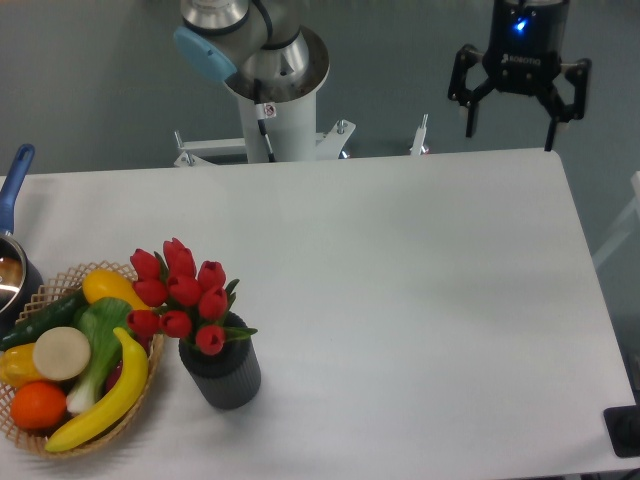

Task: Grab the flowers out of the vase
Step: 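Move the open gripper down toward the red tulips in the black vase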

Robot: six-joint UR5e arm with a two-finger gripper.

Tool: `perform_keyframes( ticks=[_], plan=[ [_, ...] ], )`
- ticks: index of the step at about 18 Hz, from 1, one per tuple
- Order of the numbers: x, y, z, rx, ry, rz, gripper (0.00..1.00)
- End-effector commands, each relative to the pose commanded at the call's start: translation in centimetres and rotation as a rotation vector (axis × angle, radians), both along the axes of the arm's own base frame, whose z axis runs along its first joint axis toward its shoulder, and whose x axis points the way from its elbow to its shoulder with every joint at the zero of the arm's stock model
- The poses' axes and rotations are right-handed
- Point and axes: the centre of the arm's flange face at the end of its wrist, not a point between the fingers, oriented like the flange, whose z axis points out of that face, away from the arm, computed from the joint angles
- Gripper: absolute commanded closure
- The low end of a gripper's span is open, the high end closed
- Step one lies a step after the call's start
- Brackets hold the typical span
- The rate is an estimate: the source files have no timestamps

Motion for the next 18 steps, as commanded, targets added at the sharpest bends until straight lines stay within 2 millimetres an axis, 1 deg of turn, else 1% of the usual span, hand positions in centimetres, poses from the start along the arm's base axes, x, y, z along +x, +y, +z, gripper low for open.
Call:
perform_keyframes(
  ticks=[2,5,6,10,14,18],
  plan=[
    [0.6,0.7,-1.2,0.030,-0.008,-0.020,0.00],
    [1.2,0.7,-2.8,0.045,-0.035,-0.006,0.00],
    [1.3,0.9,-3.7,0.048,-0.054,-0.008,0.00],
    [1.5,1.3,-5.1,0.091,-0.100,-0.022,0.00],
    [2.9,2.3,-7.3,0.227,-0.206,-0.039,0.00],
    [4.6,2.8,-8.9,0.282,-0.258,-0.064,0.00]
  ],
)
